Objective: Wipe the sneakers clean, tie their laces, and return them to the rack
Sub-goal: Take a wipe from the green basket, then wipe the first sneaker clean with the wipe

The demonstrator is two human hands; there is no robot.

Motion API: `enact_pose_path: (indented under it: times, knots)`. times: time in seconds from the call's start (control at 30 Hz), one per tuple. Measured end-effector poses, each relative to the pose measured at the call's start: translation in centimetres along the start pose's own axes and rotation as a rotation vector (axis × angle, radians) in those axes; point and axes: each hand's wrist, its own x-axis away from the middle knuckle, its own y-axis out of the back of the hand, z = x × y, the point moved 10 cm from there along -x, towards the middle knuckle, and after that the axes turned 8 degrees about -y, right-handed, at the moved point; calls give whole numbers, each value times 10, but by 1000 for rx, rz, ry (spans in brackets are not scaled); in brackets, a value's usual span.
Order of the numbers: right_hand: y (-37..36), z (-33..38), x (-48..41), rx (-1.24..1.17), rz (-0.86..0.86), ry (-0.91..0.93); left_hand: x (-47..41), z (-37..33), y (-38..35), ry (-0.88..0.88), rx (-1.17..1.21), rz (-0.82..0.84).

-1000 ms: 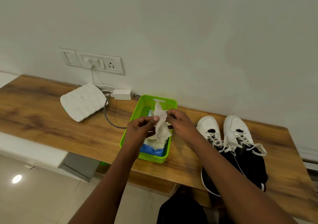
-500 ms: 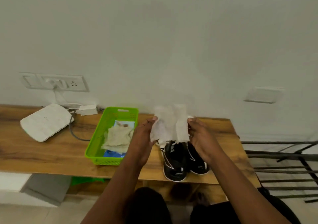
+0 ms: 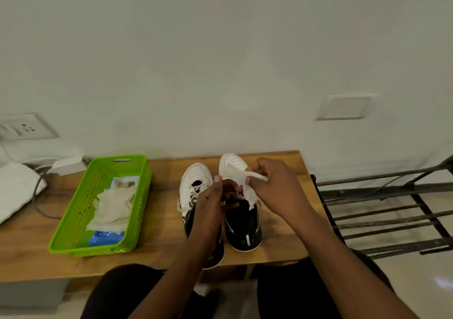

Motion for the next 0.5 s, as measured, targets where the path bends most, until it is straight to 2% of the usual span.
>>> enact_pose_path:
  times: [0.1, 0.27, 0.33, 0.4, 0.5]
  knots:
    - [0, 17, -2, 174, -6, 52, 8, -7, 28, -79, -325, -63]
    - [-42, 4, 50, 271, 186, 163, 37, -2, 53, -37, -932, -28]
    - [-72, 1, 77, 474, 268, 275, 42, -4, 50, -47, -1042, -11]
    - [-87, -2, 94, 653, 270, 329, 46, 2, 38, -39, -1144, 58]
    - [-88, -2, 89, 686, 265, 341, 36, 9, 26, -21, -1184, 158]
